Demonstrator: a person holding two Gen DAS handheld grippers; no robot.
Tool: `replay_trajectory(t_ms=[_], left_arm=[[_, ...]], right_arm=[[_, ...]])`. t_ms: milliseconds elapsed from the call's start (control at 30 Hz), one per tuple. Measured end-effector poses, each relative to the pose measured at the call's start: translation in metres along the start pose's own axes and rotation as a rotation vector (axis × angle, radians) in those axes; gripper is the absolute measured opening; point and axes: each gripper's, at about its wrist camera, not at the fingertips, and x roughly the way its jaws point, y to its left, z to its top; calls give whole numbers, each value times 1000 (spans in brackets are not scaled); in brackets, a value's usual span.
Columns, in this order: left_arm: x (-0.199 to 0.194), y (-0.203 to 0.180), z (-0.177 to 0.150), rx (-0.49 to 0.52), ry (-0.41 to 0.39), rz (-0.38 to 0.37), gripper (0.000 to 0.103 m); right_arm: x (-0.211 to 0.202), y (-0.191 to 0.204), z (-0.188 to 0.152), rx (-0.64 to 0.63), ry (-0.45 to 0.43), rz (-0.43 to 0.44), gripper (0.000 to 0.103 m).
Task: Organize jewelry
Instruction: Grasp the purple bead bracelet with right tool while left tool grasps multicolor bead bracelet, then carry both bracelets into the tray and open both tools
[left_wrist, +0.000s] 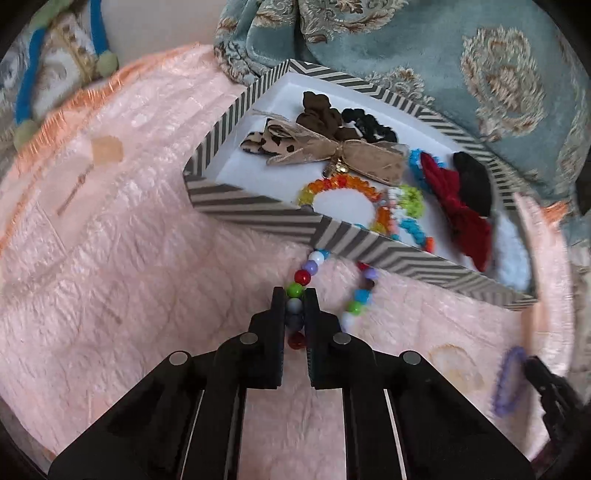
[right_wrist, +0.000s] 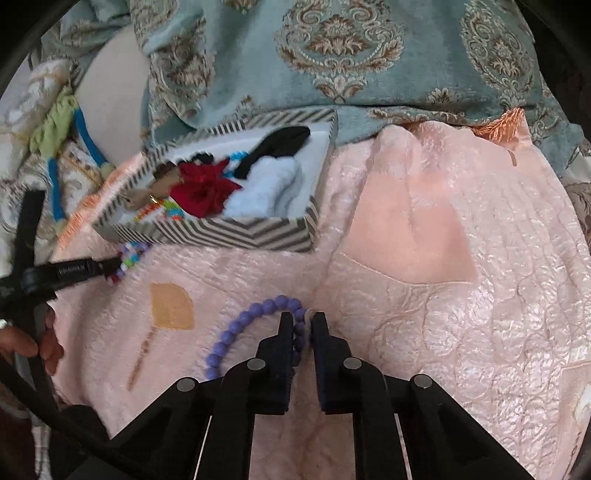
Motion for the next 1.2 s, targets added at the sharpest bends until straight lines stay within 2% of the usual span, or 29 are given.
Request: replay_trajectory(t_ms=[67, 233, 333, 367, 400, 467, 633, 667, 733, 933, 1200], left_arm=[[-8, 3, -3, 6, 4, -13, 8], [-37, 5, -10, 34, -26, -22, 8], [-55, 5, -14, 49, -46, -32, 8], [-60, 4, -15, 59, -52, -32, 8], [-66, 4, -16, 68, -57, -32, 8], [-75, 3, -17, 81, -71, -31, 8], [-93, 3, -19, 87, -98, -37, 8], [-96, 2, -19, 91, -103, -34, 8], [-101, 0, -19, 99, -113, -29, 8], [-113, -3, -18, 109, -141, -19, 8], [-126, -15, -16, 140, -173, -18, 8]], right_arm=[[-10, 5, 3, 1, -18, 26, 3], [-21, 17, 6, -34, -30, 16, 3], [-22, 11, 5, -6, -34, 18, 3], [-18, 9, 5, -2, -11, 4, 7], [-14, 8, 5, -9, 9, -20, 16], [-7, 7, 5, -31, 28, -53, 22], [17, 6, 1, -70, 78, -47, 22], [21, 8, -1, -83, 82, -56, 10], [23, 13, -3, -111, 75, -73, 8], [-10, 22, 6, -105, 3, -21, 8], [-41, 44, 26, -130, -51, 30, 8]])
